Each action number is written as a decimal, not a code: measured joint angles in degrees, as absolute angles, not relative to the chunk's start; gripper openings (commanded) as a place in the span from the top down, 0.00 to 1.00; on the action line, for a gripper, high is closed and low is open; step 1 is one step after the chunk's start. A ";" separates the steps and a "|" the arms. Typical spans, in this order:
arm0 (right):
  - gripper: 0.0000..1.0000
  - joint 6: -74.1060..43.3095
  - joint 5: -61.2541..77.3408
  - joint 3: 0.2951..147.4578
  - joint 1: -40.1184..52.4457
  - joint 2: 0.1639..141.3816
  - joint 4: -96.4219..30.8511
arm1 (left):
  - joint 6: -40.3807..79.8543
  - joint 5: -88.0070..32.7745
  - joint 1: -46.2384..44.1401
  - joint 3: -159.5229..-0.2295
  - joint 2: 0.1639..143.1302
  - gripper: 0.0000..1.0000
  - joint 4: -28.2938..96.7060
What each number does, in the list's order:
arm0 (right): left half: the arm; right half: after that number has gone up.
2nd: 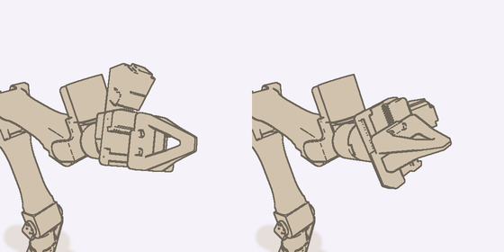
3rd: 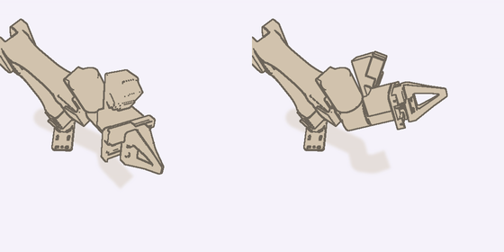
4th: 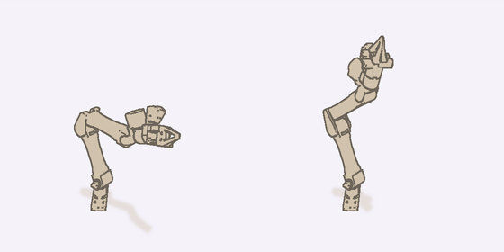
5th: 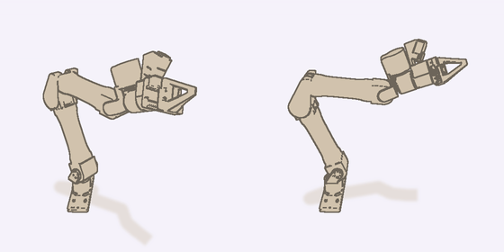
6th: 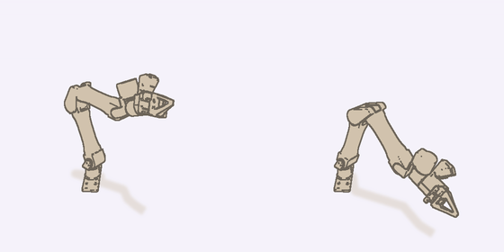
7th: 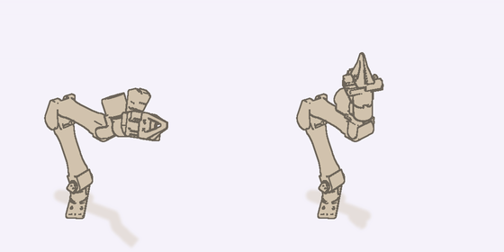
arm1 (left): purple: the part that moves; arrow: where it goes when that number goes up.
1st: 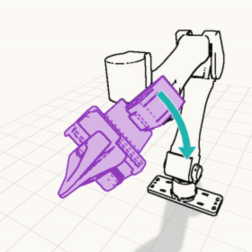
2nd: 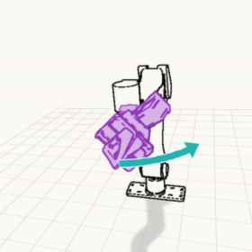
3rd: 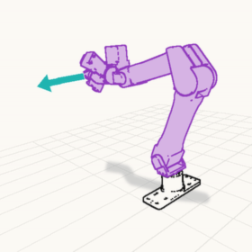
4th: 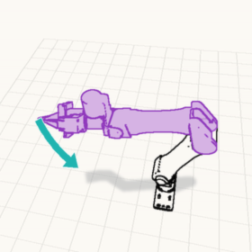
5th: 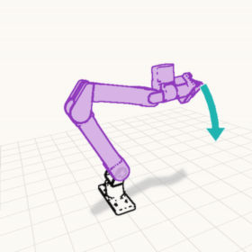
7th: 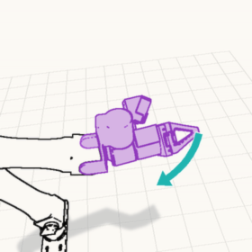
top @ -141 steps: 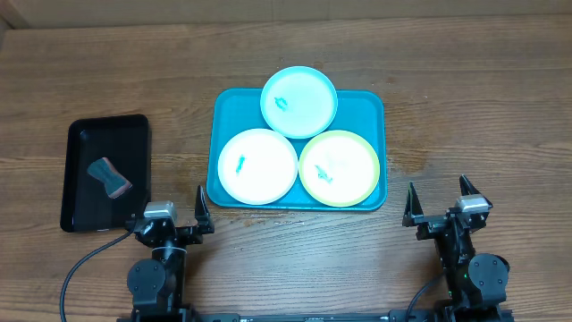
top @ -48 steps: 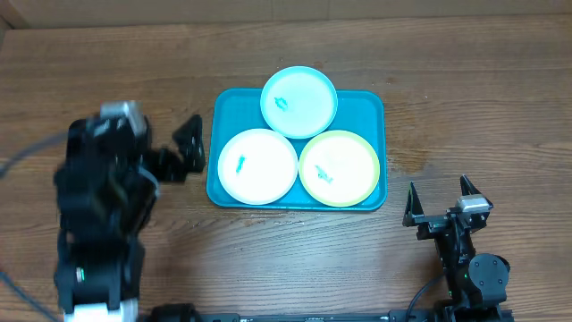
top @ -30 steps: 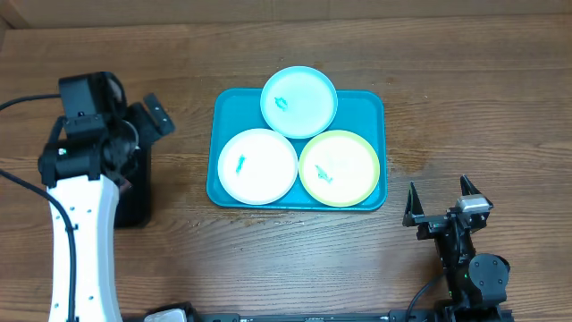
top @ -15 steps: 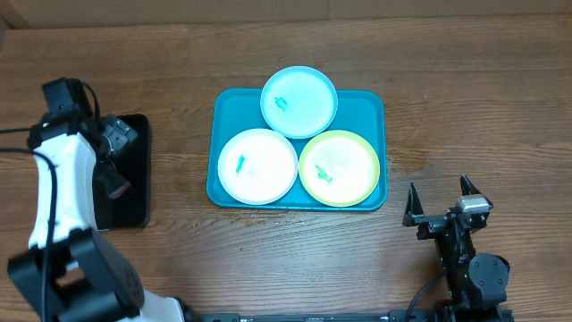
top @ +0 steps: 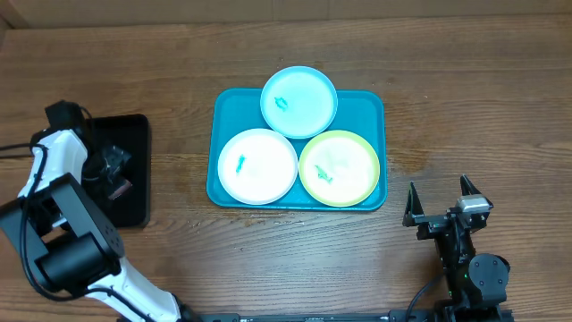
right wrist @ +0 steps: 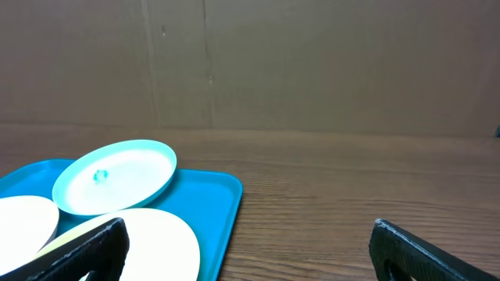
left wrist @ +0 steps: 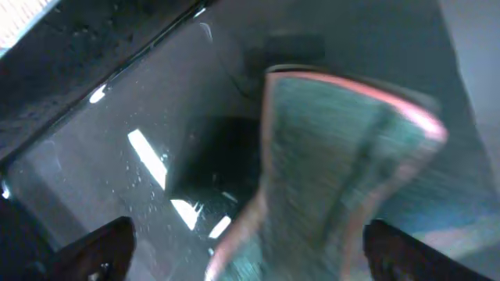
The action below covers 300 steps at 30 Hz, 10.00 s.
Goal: Clean dirty plates on tray and stack at the side
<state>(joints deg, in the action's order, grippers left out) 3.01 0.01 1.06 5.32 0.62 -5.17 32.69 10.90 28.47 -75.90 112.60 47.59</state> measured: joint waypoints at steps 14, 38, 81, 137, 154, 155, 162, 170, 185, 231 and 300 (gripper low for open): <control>0.00 2.98 0.01 1.06 5.32 0.62 -5.17 | 28.05 -0.71 29.30 -75.90 114.08 0.93 48.47; 0.00 3.03 0.03 1.06 5.32 0.62 -5.17 | 24.77 3.92 29.30 -75.92 114.08 0.26 37.41; 0.00 3.03 0.01 1.06 5.32 0.62 -5.17 | 24.23 7.01 29.65 -74.43 114.80 0.00 36.69; 0.00 2.98 0.01 1.06 5.32 0.62 -5.19 | 23.46 2.39 29.65 -75.40 114.56 0.96 43.70; 0.00 3.01 0.03 1.06 5.34 0.62 -5.19 | 23.38 -1.61 29.63 -115.00 118.08 0.96 83.40; 0.00 3.01 0.01 1.06 5.32 0.62 -5.19 | 23.38 -2.02 29.63 -117.21 118.08 0.96 84.60; 0.00 3.03 -0.01 1.06 5.32 0.62 -5.17 | 23.40 -0.36 29.63 -116.97 117.89 0.96 81.67; 0.00 2.98 0.01 1.06 5.34 0.62 -5.17 | 23.38 1.98 29.65 -96.84 118.63 0.96 69.58; 0.00 3.03 0.01 1.06 5.32 0.62 -5.15 | 23.33 2.48 29.93 -118.52 110.76 0.96 84.86; 0.00 3.01 0.01 1.06 5.32 0.62 -5.17 | 16.88 -15.79 -16.19 -85.47 120.18 0.77 50.15; 0.27 -8.01 32.27 84.05 17.06 95.11 -47.51 | 17.65 -12.16 -6.87 -110.28 110.06 0.11 77.56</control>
